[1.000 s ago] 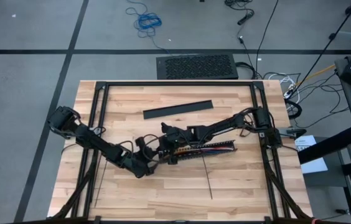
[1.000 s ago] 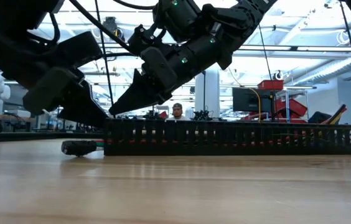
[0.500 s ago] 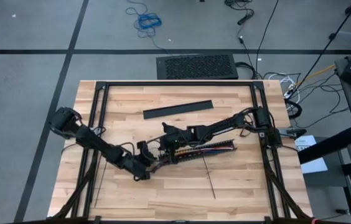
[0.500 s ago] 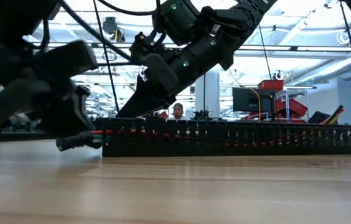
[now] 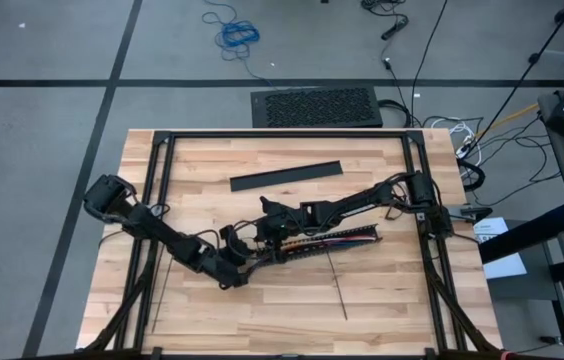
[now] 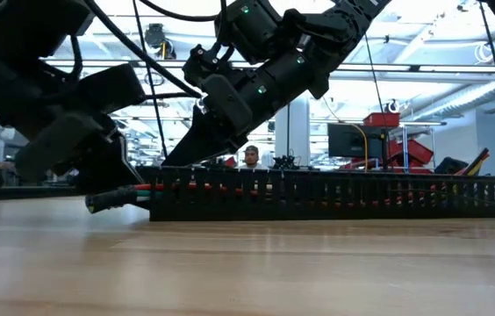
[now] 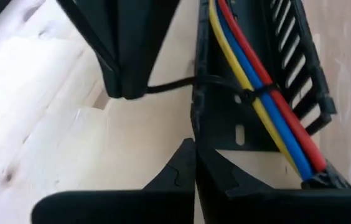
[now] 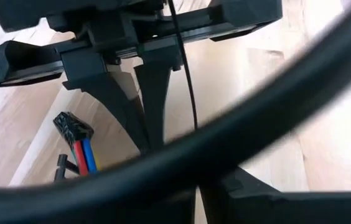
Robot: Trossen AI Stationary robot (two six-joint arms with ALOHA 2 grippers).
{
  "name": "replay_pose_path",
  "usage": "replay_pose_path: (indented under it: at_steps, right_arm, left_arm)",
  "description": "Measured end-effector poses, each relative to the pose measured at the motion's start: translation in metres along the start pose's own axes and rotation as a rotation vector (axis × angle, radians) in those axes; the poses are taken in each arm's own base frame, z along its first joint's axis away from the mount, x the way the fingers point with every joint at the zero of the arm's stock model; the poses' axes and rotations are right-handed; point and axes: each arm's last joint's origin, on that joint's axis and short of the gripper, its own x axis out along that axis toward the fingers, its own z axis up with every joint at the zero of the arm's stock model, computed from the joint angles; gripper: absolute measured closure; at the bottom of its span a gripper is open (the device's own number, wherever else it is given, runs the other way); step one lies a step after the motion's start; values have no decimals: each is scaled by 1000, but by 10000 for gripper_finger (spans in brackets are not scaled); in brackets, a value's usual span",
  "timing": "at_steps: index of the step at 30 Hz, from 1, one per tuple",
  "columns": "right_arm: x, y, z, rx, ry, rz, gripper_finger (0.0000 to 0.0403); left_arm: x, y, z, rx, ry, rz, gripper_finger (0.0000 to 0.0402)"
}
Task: Ziptie cables
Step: Put the ziptied cables into the black cable duct
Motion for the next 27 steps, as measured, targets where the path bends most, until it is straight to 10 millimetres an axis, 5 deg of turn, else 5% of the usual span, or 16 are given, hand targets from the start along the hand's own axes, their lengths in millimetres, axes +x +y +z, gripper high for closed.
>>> replay_pose_path:
  at_steps: [12, 27]
  right_arm:
    - [0, 0, 0, -9, 1, 2, 403]
    - [0, 0, 0, -9, 2, -1, 403]
  left_arm:
    - [1, 1, 2, -40, 1, -21, 293]
    - [10, 6, 10, -107, -86, 36, 295]
